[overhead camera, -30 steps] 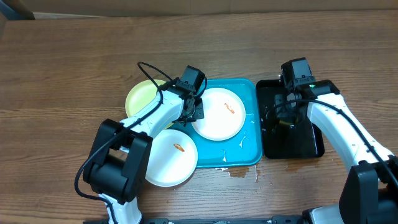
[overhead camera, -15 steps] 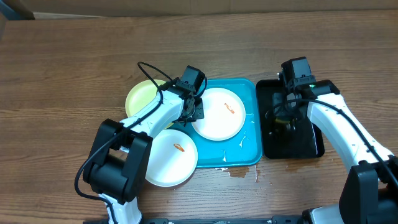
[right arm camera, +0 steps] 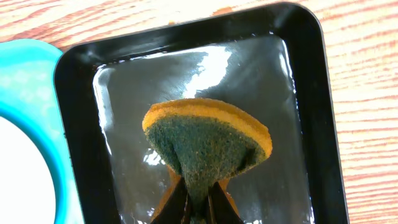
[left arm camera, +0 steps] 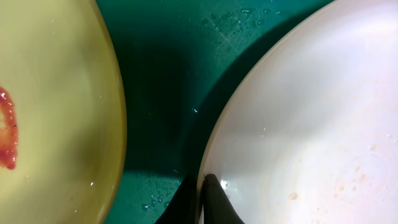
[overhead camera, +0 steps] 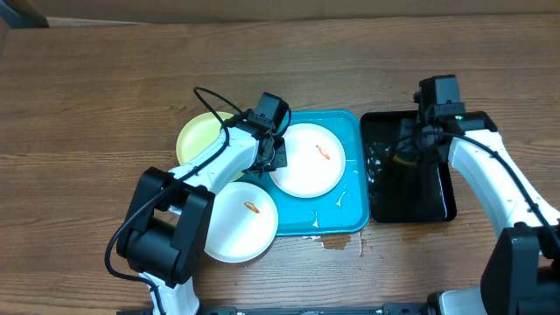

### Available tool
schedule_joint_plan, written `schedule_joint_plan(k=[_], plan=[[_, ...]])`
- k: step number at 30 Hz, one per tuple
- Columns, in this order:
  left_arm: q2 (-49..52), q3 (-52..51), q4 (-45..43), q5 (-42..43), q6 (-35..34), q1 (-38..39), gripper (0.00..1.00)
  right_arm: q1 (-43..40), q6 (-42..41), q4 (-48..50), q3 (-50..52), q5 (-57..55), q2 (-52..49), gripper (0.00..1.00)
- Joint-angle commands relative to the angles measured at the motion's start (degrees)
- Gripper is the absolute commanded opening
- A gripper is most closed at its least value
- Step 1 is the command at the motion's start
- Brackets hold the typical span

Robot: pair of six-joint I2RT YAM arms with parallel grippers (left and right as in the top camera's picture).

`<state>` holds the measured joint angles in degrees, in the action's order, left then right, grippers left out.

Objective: Clean dirty plates on tray and stack at the side
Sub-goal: 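Lift the sponge with the right gripper out of the water, then scrub the held white plate's ketchup with the sponge in the right gripper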

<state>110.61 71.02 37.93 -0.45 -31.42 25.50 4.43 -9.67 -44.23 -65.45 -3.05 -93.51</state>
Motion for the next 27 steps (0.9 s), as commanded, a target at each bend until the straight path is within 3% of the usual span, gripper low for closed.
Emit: schedule_joint_plan(k=[1, 10, 20, 27], plan=[[0.59, 0.42, 0.59, -1.03, 0.11, -0.44, 0.04, -1.05, 0.5, 0.11, -1.16, 4.72, 0.15, 0.04], [0.59, 0.42, 0.37, -1.03, 0.11, -0.39, 0.04, 0.96, 3.74, 3.78, -1.95, 18.1, 0.17, 0.04], [0.59, 0.42, 0.39, -1.03, 0.11, -0.39, 0.04, 16.55, 5.68, 4.92, -4.22, 1.46, 0.04, 0.04], [0.59, 0.42, 0.42, -1.03, 0.11, -0.39, 0.04, 23.19, 13.18, 8.26, -3.96, -6.62, -2.29, 0.04]])
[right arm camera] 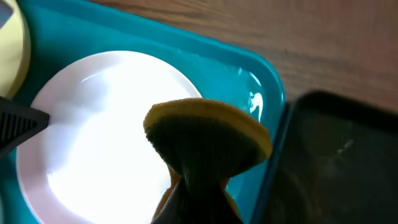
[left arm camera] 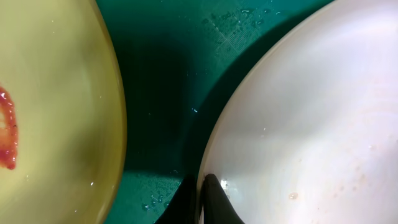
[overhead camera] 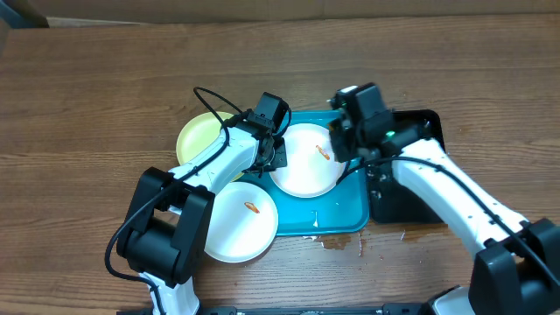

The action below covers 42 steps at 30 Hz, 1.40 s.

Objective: Clean dirty plates on tray and stack at the side
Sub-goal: 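Scrub the held white plate's ketchup with the sponge in the right gripper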

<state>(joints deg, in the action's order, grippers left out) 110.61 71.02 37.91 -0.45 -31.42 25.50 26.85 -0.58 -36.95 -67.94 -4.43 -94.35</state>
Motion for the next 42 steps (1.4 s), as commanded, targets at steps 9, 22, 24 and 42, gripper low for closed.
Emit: schedule_joint_plan(k=[9, 22, 24, 42], plan=[[0.59, 0.42, 0.42, -1.01, 0.11, -0.39, 0.04, 0.9, 4.07, 5.2, -1.46, -3.39, -10.73, 0.04], [0.59, 0.42, 0.42, -1.01, 0.11, -0.39, 0.04, 0.9, 4.07, 8.5, -1.44, -0.61, -17.92, 0.04], [0.59, 0.42, 0.42, -1.01, 0.11, -0.39, 0.04, 0.9, 4.07, 8.17, -1.44, 3.32, -19.23, 0.04], [0.59, 0.42, 0.31, 0.48, 0.11, -0.39, 0.04, 0.9, 8.79, 4.96, -1.6, 12.28, -19.78, 0.04]])
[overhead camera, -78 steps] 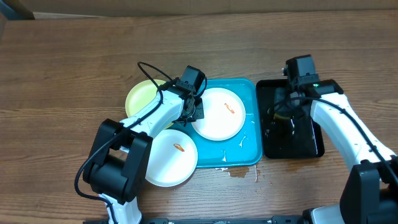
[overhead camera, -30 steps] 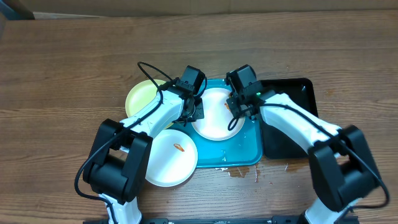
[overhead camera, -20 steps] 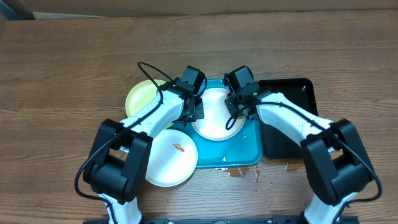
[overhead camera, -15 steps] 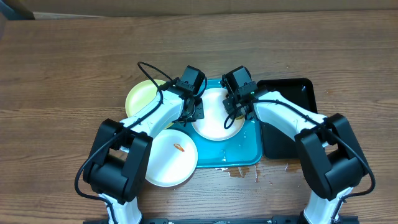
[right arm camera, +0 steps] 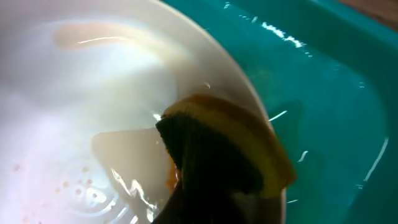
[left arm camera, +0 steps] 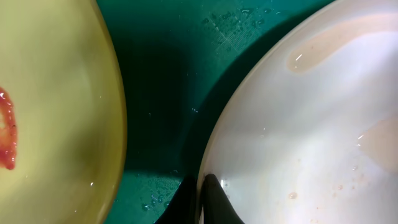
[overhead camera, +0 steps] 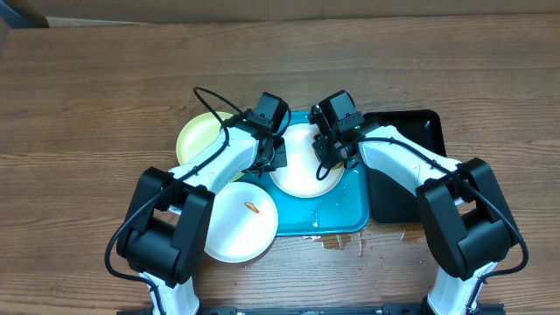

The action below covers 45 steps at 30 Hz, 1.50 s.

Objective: Clean dirty plates on tray and stack at the side
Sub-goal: 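Scrub the held white plate's ketchup with the sponge in the right gripper, then return the sponge to the black tray and release it with the right gripper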

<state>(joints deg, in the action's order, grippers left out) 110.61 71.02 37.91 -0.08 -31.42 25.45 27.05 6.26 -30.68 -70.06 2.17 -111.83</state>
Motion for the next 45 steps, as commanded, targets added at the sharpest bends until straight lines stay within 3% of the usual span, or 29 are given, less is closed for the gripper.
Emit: schedule_joint_plan(k=[1, 12, 19, 26, 35, 39, 45], plan=[[0.59, 0.42, 0.2, 0.11, 0.11, -0.35, 0.04, 0.7, 1.95, -1.46, 0.48, 5.7, -2.29, 0.04], [0.59, 0.42, 0.11, 0.11, 0.11, -0.35, 0.04, 0.63, 3.23, -4.83, -2.82, 12.96, -2.29, 0.04], [0.59, 0.42, 0.13, 0.11, 0.13, -0.35, 0.04, 0.48, 2.16, -6.1, -8.33, 24.87, -2.29, 0.04], [0.59, 0.42, 0.17, 0.09, 0.13, -0.35, 0.05, -2.62, -1.97, -9.31, -14.88, 25.49, -0.2, 0.04], [0.59, 0.42, 0.15, 0.11, 0.13, -0.35, 0.06, -13.05, -1.95, -23.71, -18.25, 15.37, 3.76, 0.04], [0.59, 0.42, 0.15, 0.09, 0.11, -0.35, 0.09, -19.47, -1.99, -28.61, -17.64, 5.7, 3.76, 0.04], [0.59, 0.42, 0.15, 0.09, 0.13, -0.35, 0.09, -26.64, -2.01, -30.97, -14.8, 0.26, 3.69, 0.04]])
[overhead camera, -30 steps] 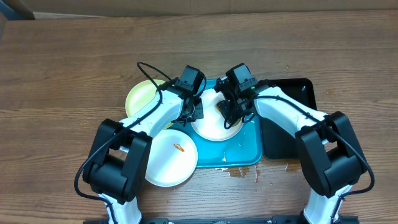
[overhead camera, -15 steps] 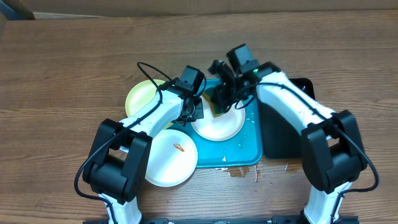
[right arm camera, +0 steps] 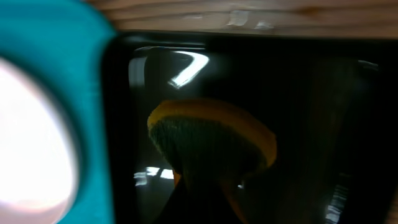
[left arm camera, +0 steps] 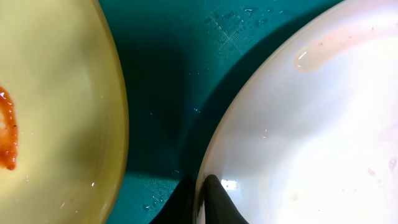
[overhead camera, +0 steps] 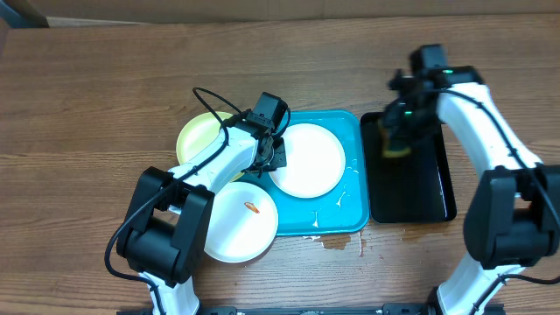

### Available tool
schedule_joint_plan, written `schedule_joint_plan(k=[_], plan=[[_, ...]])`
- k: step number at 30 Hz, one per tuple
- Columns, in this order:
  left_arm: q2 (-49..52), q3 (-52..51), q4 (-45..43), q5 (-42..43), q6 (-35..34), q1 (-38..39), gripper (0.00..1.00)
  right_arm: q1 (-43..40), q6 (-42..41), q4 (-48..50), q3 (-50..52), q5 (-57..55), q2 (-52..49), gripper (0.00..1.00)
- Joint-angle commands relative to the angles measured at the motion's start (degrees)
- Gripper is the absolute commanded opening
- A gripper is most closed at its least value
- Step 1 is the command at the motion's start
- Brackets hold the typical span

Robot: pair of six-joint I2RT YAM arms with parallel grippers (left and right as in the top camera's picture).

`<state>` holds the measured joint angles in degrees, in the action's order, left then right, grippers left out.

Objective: Clean dirty plates on tray and stack at the side
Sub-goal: 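Return the sponge to the black tray and release it with the right gripper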

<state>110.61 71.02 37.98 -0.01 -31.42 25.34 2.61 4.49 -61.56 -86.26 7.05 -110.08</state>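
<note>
On the teal tray (overhead camera: pixel 350 206) lies a white plate (overhead camera: pixel 306 160), wet and with its red smear gone; my left gripper (left arm camera: pixel 200 200) is shut on that plate's left rim (left arm camera: pixel 208 155). A yellow plate (overhead camera: pixel 199 136) with a red stain (left arm camera: pixel 6 127) lies half under the tray's left edge. Another white plate (overhead camera: pixel 238 220) with a red smear sits at the tray's front left. My right gripper (right arm camera: pixel 205 205) is shut on a yellow-and-green sponge (right arm camera: pixel 211 140), held over the black water tray (overhead camera: pixel 411 188).
Brown wooden table (overhead camera: pixel 105 87) all round. Droplets and a small puddle (overhead camera: pixel 337 242) lie near the teal tray's front edge. My two arms reach in from the near side, the right one (overhead camera: pixel 490 122) over the table's right part.
My right gripper has gone with the sponge from the white plate on the teal tray back over the black water tray. The plate's red smear is gone. The left gripper has not moved.
The right gripper held the sponge over the black water tray, then over the teal tray beside the smeared white plate, then pressed it on that plate. Now the sponge is back over the black tray and the plate looks wiped. The left gripper held the plate's rim throughout.
</note>
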Motion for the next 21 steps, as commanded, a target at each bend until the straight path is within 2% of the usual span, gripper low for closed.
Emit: schedule_joint_plan(k=[1, 5, 6, 7, 8, 10, 11, 15, 21], plan=[[0.59, 0.39, 0.09, 0.02, 0.11, -0.24, 0.09, -3.04, -0.24, 0.07, 2.08, -4.59, 1.95, 0.04], [0.59, 0.42, 0.09, 0.02, 0.13, -0.24, 0.09, -4.81, -0.24, 2.43, 5.22, -4.61, 1.95, 0.05], [0.59, 0.42, 0.09, 0.02, 0.13, -0.24, 0.1, -4.9, -0.24, 3.26, 5.95, -4.59, 1.95, 0.09], [0.59, 0.42, 0.09, 0.02, 0.13, -0.24, 0.1, -4.9, -0.24, 4.0, 6.54, -4.61, 1.95, 0.2], [0.59, 0.42, 0.11, 0.02, 0.13, -0.24, 0.13, -4.9, -0.24, 4.48, 6.97, -4.61, 1.95, 0.42], [0.59, 0.42, 0.11, 0.02, 0.13, -0.24, 0.2, -4.83, -0.22, 4.7, 7.17, -4.61, 1.95, 0.6], [0.59, 0.42, 0.11, 0.02, 0.13, -0.24, 0.22, -4.83, -0.24, 4.7, 7.17, -4.61, 1.95, 0.65], [0.59, 0.42, 0.07, 0.02, 0.13, -0.24, 0.41, -4.83, -0.24, 4.72, 7.17, -4.61, 1.95, 0.69], [0.59, 0.42, 0.07, 0.02, 0.13, -0.24, 0.43, -4.83, -3.45, 5.79, 7.02, -4.55, 1.97, 0.74]])
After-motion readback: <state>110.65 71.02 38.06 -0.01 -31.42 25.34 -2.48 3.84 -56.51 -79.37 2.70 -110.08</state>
